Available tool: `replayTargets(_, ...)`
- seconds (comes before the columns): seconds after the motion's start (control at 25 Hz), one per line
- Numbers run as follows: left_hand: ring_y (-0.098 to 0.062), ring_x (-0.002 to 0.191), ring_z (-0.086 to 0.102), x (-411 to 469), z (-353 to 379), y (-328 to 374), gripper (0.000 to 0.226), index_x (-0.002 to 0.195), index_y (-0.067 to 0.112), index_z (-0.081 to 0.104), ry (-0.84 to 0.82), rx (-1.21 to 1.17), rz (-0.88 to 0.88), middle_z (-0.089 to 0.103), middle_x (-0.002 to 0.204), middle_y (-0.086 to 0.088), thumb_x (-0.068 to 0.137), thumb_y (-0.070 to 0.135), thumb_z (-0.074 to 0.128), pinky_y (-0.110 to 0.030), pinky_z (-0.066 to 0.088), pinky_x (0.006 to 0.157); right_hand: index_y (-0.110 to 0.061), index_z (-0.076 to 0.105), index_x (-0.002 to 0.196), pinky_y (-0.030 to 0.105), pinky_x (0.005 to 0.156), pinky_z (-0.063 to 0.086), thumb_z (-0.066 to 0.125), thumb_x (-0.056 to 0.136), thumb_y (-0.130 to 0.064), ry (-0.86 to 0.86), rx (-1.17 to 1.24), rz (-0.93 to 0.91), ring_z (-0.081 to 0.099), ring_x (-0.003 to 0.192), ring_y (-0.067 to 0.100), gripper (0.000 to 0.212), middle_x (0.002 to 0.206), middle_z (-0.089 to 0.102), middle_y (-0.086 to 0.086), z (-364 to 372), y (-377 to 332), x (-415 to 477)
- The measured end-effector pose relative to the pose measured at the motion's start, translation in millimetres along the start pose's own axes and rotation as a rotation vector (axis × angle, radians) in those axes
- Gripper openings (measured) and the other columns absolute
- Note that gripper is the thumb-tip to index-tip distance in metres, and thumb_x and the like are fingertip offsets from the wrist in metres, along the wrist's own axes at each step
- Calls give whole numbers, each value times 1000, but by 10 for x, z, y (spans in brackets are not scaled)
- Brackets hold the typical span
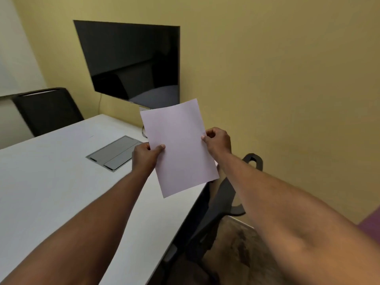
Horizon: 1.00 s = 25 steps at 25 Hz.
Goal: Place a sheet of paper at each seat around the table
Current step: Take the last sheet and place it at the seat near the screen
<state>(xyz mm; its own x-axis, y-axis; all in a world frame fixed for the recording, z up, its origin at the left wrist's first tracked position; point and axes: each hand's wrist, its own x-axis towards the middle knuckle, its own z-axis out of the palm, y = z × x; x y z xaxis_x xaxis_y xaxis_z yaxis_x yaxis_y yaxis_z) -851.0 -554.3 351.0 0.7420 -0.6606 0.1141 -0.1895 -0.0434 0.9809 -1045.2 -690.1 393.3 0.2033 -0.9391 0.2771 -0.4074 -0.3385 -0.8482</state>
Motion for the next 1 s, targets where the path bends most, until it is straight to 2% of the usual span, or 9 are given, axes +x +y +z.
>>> replayTargets(0.12,-28,81,74,288,245,-155,22,84,15,76,101,45,-56,77,86,-6,77,35,78,-50,62,72,-24,68,85,20,75,41,71,87,-17,-100,24,-53,62,84,13,8,86,68,-9,314,204,613)
replayTargets(0.2,-29,80,74,427,384,-275,24,88,11,75,181,68,-95,77,86,-7,78,33,79,-42,62,61,-25,66,85,19,74,40,70,88,-16,-183,43,-92,60,86,12,10,88,67,-7,546,337,953)
replayTargets(0.28,-28,78,74,520,520,-398,25,89,10,75,290,89,-149,76,85,-7,78,32,79,-32,57,51,-24,67,85,18,66,41,68,89,-16,-305,63,-117,62,83,14,8,86,68,-7,813,497,1256)
replayTargets(0.36,-26,76,73,543,618,-538,24,88,10,76,394,113,-214,76,85,-5,77,31,81,-28,54,47,-22,69,87,13,60,39,69,88,-16,-422,78,-125,62,81,13,6,84,68,-8,1064,657,1464)
replayTargets(0.52,-28,77,74,536,721,-834,18,82,12,75,506,110,-367,77,84,-5,73,25,84,-38,62,57,-24,70,83,17,61,43,70,85,-15,-597,99,-106,65,79,12,9,85,71,-7,1469,901,1682)
replayTargets(0.6,-30,80,75,601,785,-1034,21,88,9,75,579,86,-451,77,89,-9,73,19,85,-46,64,64,-26,68,80,16,59,42,71,85,-17,-702,83,-108,63,75,5,11,80,68,-13,1738,1089,1773)
replayTargets(0.68,-31,83,74,709,835,-1256,31,99,7,73,632,85,-510,76,94,-10,72,15,84,-48,64,67,-26,68,83,14,59,41,71,85,-16,-768,61,-95,62,74,3,11,79,66,-15,2026,1303,1848)
replayTargets(0.88,-35,90,72,1072,979,-1943,52,120,13,63,662,54,-593,73,100,-14,71,2,78,-51,62,76,-18,71,95,11,61,39,71,87,-15,-789,-7,-14,61,76,7,9,84,66,-10,2619,1970,2047)
replayTargets(1.0,-32,83,74,1207,1044,-2365,61,130,14,58,645,80,-642,73,94,-11,73,0,75,-49,62,79,-20,70,92,8,60,37,72,87,-14,-797,-65,26,58,73,-1,8,80,64,-14,2923,2437,2076)
